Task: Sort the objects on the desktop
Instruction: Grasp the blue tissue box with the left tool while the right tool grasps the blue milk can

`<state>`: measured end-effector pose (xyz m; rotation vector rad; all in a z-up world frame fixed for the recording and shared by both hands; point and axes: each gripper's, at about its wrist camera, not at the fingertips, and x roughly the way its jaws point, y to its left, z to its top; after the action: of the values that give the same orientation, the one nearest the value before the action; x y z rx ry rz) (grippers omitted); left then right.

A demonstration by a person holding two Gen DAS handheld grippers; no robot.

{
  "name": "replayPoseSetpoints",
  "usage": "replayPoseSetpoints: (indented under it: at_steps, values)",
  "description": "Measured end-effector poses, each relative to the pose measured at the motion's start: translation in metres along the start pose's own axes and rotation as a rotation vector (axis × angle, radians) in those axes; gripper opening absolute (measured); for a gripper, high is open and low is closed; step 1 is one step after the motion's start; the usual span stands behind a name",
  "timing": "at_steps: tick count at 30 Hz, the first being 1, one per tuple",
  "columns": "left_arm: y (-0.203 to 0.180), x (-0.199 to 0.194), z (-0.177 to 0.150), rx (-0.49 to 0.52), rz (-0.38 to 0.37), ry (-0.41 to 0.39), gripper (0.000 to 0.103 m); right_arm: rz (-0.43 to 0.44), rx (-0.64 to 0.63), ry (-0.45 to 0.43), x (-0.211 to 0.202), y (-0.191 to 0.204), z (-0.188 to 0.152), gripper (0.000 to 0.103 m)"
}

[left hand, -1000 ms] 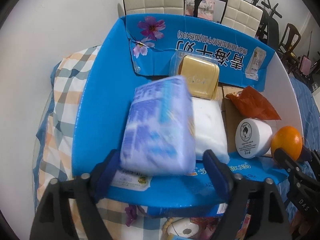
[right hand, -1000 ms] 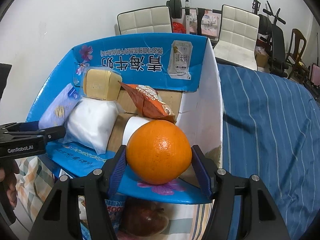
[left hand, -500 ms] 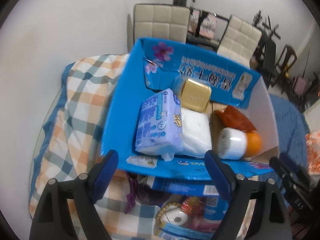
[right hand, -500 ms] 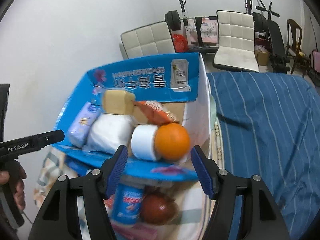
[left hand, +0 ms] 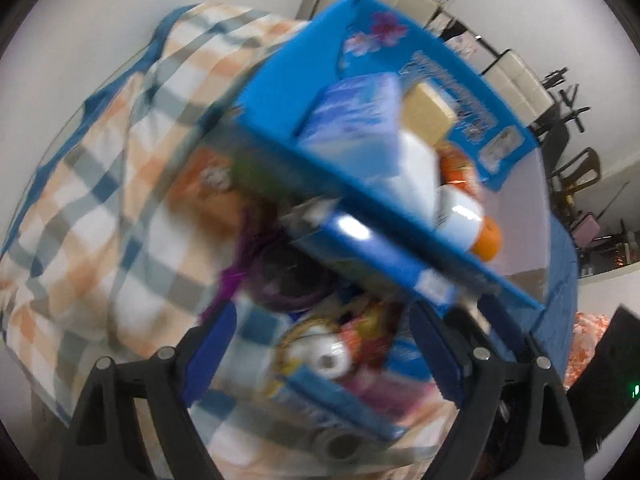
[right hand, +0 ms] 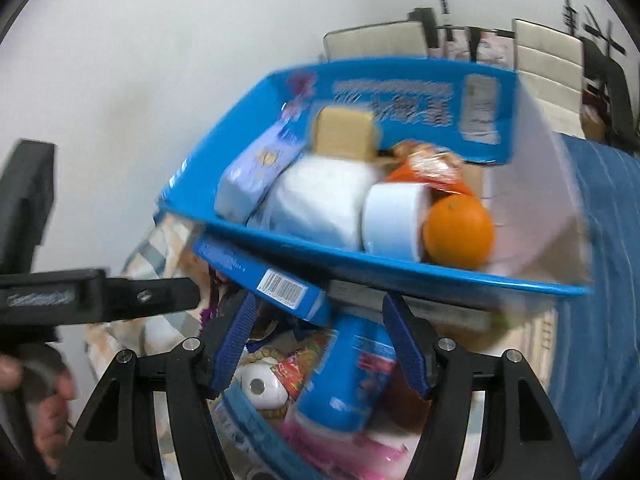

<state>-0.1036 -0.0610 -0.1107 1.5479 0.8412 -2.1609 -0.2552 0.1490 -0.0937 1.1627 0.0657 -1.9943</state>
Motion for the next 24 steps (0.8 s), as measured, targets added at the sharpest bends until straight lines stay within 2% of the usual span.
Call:
replayPoseSetpoints:
  at_steps: [2,5,8,10,13,16,19,20,24]
  values:
    - [0.016,0.002,0.000,-0.046,-0.003,0.016,0.089,0.075,-0.037,0.049,0.013,0.011,-0.005,0.069]
    - [0.037,0.002,-0.003,-0.117,-0.015,0.026,0.089,0.278,-0.138,0.159,0.014,0.038,-0.026,0.069]
    - [0.048,0.006,-0.005,-0.170,-0.045,0.058,0.089,0.193,-0.199,0.069,-0.007,0.041,-0.039,0.069]
    - [0.050,0.007,-0.007,-0.167,-0.039,0.068,0.089,0.101,-0.137,0.031,-0.009,0.026,-0.038,0.069]
    - [0.043,0.014,-0.009,-0.168,-0.061,0.098,0.089,0.028,0.021,0.052,0.001,-0.005,-0.027,0.069]
    - [0.032,0.026,-0.007,-0.174,-0.103,0.135,0.089,0.007,0.161,0.032,-0.006,-0.032,-0.026,0.069]
    - [0.024,0.049,-0.007,-0.214,-0.128,0.180,0.089,0.029,0.250,0.001,-0.023,-0.048,-0.036,0.069]
    - [0.024,0.056,-0.008,-0.235,-0.125,0.197,0.089,0.021,0.270,0.000,-0.029,-0.052,-0.040,0.069]
    - [0.028,0.086,-0.020,-0.368,-0.191,0.293,0.089,0.033,0.319,0.002,-0.042,-0.061,-0.050,0.069]
